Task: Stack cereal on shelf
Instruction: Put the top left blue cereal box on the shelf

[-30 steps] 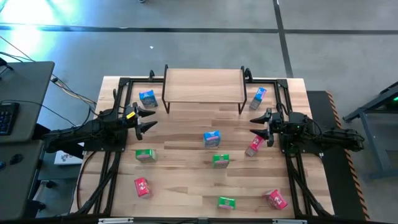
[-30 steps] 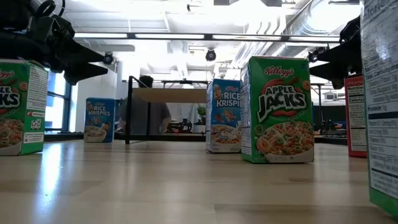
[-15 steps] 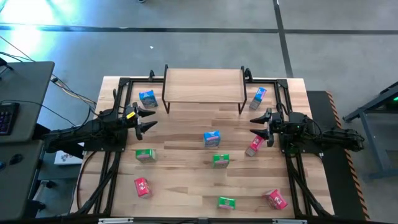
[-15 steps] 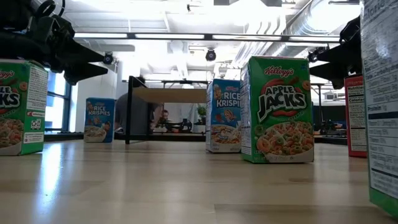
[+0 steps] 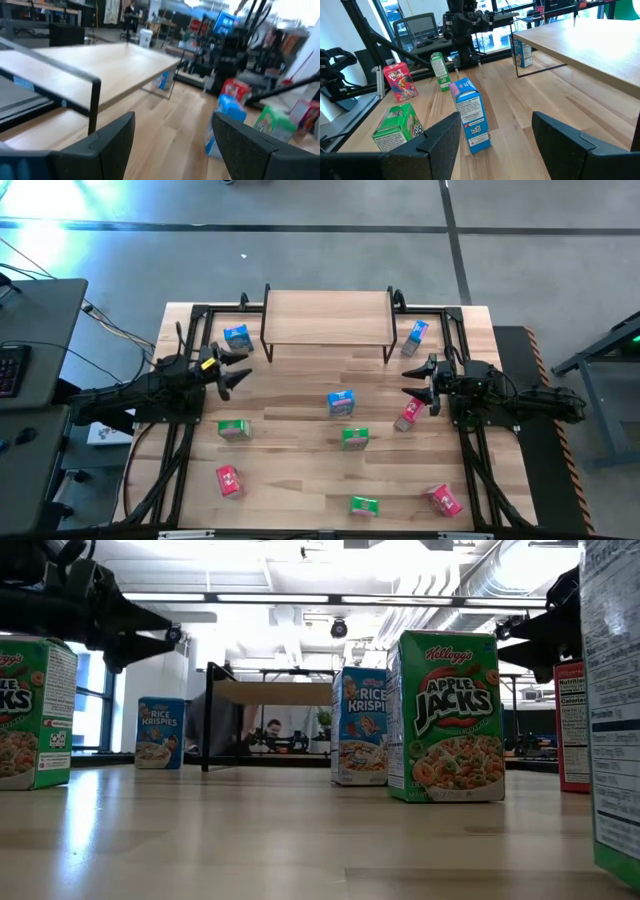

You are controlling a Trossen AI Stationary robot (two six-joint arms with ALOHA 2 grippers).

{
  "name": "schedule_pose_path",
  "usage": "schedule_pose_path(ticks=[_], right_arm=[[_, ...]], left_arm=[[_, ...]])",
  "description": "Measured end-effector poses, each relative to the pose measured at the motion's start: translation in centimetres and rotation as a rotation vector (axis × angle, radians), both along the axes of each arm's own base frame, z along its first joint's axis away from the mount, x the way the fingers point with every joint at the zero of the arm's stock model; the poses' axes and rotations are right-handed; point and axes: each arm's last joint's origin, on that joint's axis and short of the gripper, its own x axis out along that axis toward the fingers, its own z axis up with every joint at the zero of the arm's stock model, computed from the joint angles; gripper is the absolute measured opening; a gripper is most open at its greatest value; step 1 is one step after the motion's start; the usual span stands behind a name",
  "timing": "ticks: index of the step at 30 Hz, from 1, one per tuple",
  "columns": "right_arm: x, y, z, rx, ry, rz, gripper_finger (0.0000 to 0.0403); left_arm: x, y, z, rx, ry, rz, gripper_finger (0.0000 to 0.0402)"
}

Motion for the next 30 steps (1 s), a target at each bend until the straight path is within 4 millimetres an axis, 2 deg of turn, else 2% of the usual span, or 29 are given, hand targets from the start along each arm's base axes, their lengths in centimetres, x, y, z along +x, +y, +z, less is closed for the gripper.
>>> schedule_pose_path(ticks=[4,11,16,23,30], right_arm=[[0.0,0.0,0.0,0.000,0.000,0.000,0.0239],[0.0,0.0,0.0,0.000,0.000,0.000,0.0239],[0.0,0.0,0.0,0.000,0.000,0.000,0.0239],[0.0,0.0,0.0,0.000,0.000,0.000,0.0239],[0.0,0.0,0.0,0.000,0.000,0.000,0.0239]], left_arm=[[-0.2,0.0,1.0,-0.014,-0.032,0.018,0.0257],[-1.2,-0.1,5.1,0.068,-0.038,0.080,0.0257],[-1.2,0.1,8.2,0.086,0.062,0.143,0.0257],[0.6,1.1,12.8,0.047,0.357,0.247,0.0257],[3.2,3.3,15.6,-0.048,0.811,0.280,0.0257]])
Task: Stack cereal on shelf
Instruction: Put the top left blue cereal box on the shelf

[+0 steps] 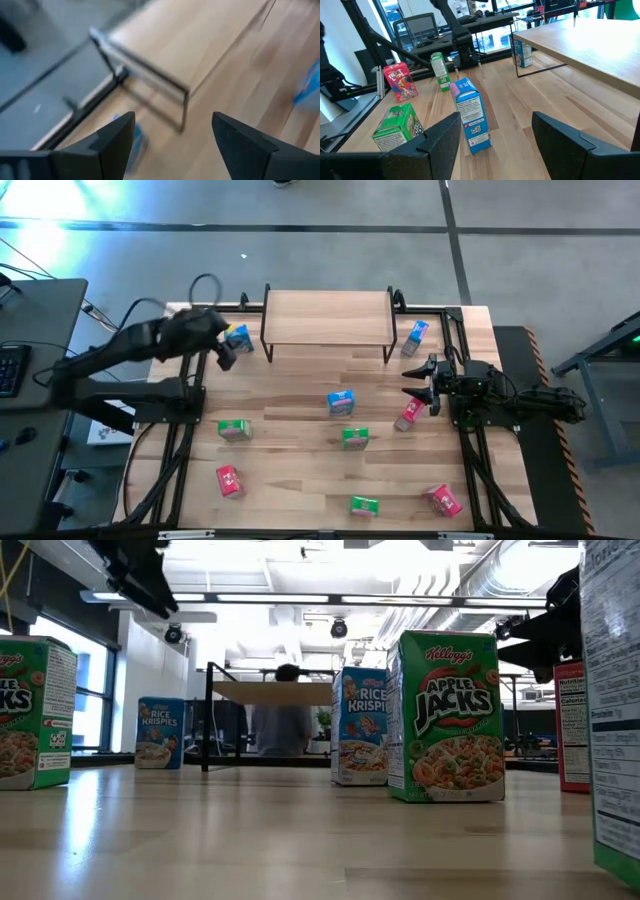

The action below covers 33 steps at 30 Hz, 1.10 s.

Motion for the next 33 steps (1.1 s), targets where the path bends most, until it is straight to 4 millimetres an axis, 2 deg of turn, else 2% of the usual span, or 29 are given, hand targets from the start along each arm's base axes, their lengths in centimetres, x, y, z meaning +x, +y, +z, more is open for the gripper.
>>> schedule_pose_path(ticks=[6,11,16,22,33], right_arm=[[0.0,0.0,0.0,0.000,0.000,0.000,0.0239],[0.0,0.0,0.0,0.000,0.000,0.000,0.0239],[0.0,0.0,0.0,0.000,0.000,0.000,0.0239],[0.0,0.0,0.0,0.000,0.000,0.000,0.0239],[0.0,0.0,0.0,0.000,0.000,0.000,0.0239]], left_arm=[[1.7,2.9,0.9,-0.080,0.290,-0.029,0.0257],[2.0,4.9,0.9,-0.148,0.417,-0.073,0.0257],[2.0,6.6,0.1,-0.202,0.473,-0.127,0.0257],[1.8,8.8,-0.9,-0.272,0.490,-0.091,0.0262],[2.0,12.1,-3.3,-0.355,0.587,-0.105,0.0340]])
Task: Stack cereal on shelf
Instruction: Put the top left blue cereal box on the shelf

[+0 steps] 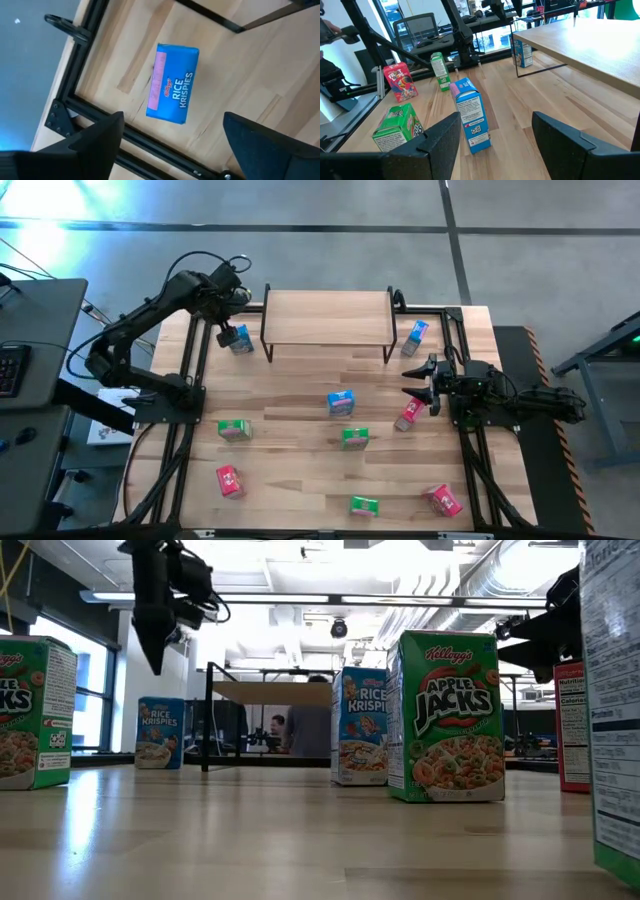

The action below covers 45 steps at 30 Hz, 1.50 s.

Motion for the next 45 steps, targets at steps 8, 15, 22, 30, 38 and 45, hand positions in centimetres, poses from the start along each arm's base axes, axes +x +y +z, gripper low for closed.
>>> schedule_pose_path(ticks=[8,15,22,30,38,45], right_arm=[[0.0,0.0,0.0,0.000,0.000,0.000,0.0239],[0.0,0.0,0.0,0.000,0.000,0.000,0.0239],[0.0,0.0,0.0,0.000,0.000,0.000,0.0239],[0.0,0.0,0.0,0.000,0.000,0.000,0.0239],[0.0,0.0,0.0,0.000,0.000,0.000,0.0239],[0.0,0.0,0.0,0.000,0.000,0.000,0.0239]], left_arm=[[0.7,1.6,-1.5,-0.031,0.033,-0.024,0.0376],[1.5,2.8,-3.2,-0.072,0.070,-0.054,0.0399],[1.9,3.6,-4.4,-0.112,0.095,-0.041,0.0400],[2.3,4.1,-5.4,-0.128,0.106,-0.040,0.0395],[2.2,4.5,-6.0,-0.203,0.061,-0.015,0.0344],[2.2,4.3,-6.0,-0.231,0.054,-0.027,0.0273]])
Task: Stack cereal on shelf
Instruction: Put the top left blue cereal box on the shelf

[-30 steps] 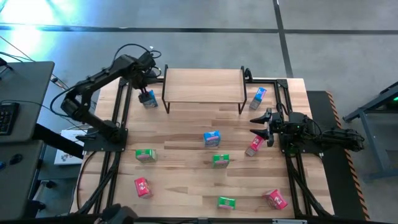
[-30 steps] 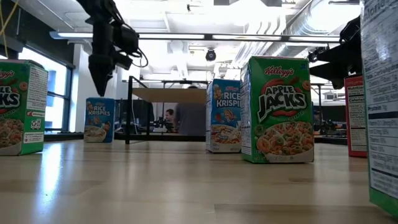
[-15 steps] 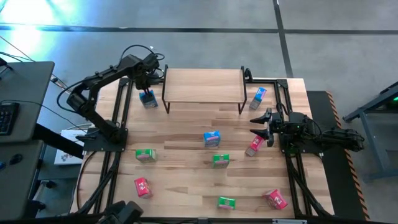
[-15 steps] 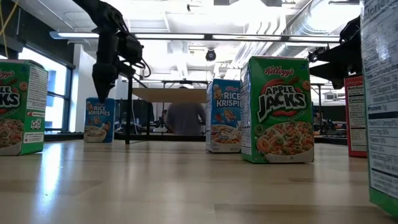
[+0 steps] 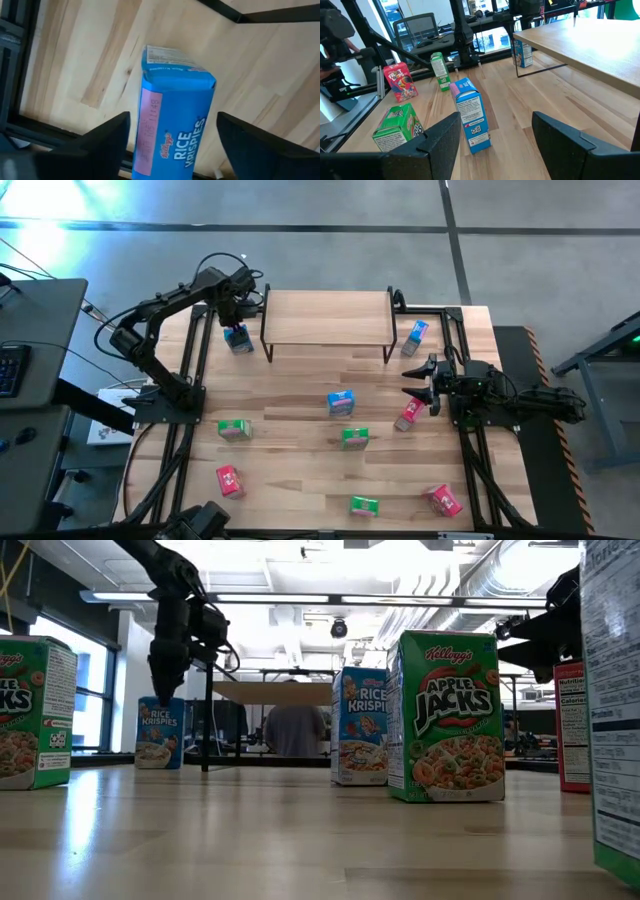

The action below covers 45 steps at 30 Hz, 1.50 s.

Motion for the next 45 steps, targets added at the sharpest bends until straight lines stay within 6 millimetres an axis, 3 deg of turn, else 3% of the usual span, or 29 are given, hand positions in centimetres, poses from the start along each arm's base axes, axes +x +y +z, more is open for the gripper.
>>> schedule_pose_path(ticks=[8,33,45], right_arm=[[0.0,0.0,0.0,0.000,0.000,0.000,0.0239],[0.0,0.0,0.0,0.000,0.000,0.000,0.0239],[0.0,0.0,0.0,0.000,0.000,0.000,0.0239]], left_arm=[[0.0,-0.1,0.0,-0.010,0.003,-0.001,0.0220],[-0.2,-0.3,0.1,-0.022,0.022,0.015,0.0133],[-1.4,-1.9,2.8,0.042,-0.022,0.014,0.0121]])
